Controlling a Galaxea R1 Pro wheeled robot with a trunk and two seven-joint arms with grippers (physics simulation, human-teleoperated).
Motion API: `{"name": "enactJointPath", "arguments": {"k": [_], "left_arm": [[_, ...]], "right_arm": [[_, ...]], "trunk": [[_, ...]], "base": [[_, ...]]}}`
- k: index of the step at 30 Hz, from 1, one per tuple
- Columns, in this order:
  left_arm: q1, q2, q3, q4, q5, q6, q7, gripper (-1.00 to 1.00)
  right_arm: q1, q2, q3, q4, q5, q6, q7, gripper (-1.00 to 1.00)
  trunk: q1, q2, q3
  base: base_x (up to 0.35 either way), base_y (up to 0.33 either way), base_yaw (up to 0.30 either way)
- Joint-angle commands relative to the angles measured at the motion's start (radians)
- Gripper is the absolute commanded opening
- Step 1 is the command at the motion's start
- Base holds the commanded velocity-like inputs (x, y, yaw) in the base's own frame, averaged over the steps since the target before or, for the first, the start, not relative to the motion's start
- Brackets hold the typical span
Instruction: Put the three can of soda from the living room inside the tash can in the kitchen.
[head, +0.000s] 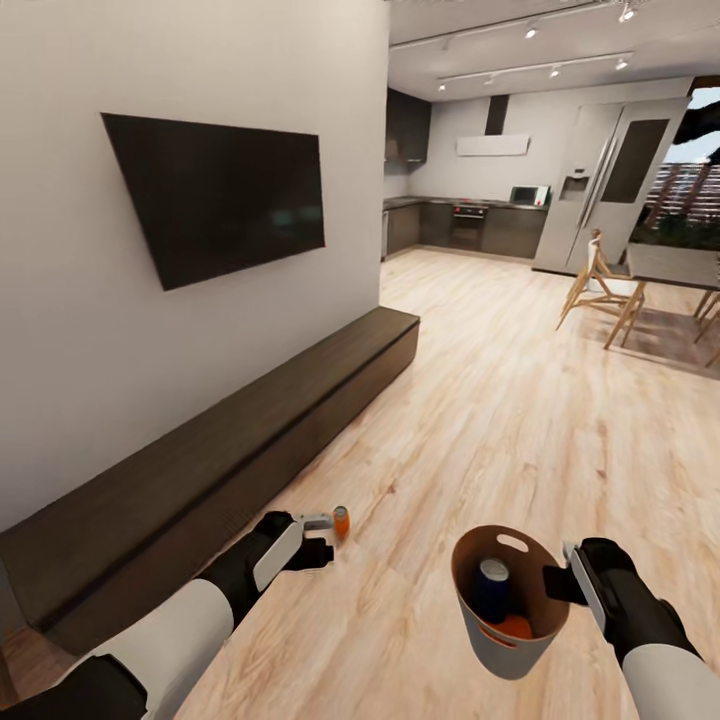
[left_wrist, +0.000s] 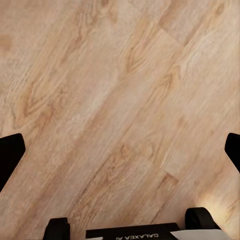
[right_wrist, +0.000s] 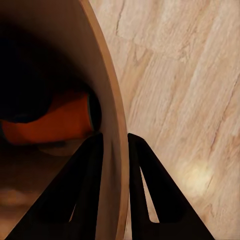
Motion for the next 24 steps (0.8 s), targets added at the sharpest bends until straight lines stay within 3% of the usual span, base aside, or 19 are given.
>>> {"name": "enactJointPath", "arguments": {"k": [1,6,10,24], "left_arm": [[0.0,0.0,0.0,0.0,0.0,0.0,0.0,1.0],[0.001,0.003,-0.002,0.022,0.0,-0.003,0.003,1.0],[0.004,0.003,-0.002,0.09,0.0,-0.015,0.002,1.0],[0.014,0.007,-0.004,0.179,-0.003,-0.137,-0.002,1.0]], "right_arm": [[0.0,0.0,-0.001,0.0,-0.011,0.0,0.006,-1.0],[0.005,0.0,-0.001,0.0,-0.011,-0.013,0.006,-1.0],[0.007,-0.001,-0.001,0.008,-0.011,-0.045,0.006,-1.0],[0.014,-0.008,-0.001,0.116,-0.01,-0.186,0.009,-1.0]], "trunk": [[0.0,0.0,0.002],[0.0,0.0,0.009],[0.0,0.0,0.012],[0.0,0.0,0.013]], "base": [[0.317,0.175,-0.087],[0.318,0.177,-0.067],[0.319,0.178,-0.019],[0.319,0.179,-0.002]]}}
